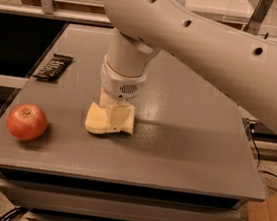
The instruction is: Move sponge near apple
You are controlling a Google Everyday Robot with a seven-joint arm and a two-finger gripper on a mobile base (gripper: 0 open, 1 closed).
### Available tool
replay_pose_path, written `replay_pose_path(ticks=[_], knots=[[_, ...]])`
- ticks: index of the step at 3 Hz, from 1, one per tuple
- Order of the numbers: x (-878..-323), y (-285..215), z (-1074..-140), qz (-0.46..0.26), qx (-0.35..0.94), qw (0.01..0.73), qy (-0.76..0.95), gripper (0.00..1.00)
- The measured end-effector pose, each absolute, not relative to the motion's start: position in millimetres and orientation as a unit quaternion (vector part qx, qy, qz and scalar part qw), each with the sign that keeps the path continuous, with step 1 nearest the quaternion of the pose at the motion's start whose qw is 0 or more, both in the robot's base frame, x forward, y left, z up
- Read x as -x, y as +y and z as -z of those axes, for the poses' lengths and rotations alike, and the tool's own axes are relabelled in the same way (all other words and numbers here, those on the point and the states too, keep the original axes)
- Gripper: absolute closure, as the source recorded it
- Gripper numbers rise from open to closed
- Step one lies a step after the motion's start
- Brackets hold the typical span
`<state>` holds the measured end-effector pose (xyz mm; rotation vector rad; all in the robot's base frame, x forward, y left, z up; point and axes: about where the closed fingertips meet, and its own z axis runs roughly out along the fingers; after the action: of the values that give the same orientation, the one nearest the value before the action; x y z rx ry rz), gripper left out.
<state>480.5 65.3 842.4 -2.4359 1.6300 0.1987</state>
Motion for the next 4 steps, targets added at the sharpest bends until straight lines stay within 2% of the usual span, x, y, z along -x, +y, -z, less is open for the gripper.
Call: replay_pose_path(ticks=[3,4], knots=[[-431.6,152.1,-848.3,-0.089,0.901,0.104,0.411,1.00],[-434.7,166.4,-846.6,-0.089,0.905,0.105,0.402,0.82]])
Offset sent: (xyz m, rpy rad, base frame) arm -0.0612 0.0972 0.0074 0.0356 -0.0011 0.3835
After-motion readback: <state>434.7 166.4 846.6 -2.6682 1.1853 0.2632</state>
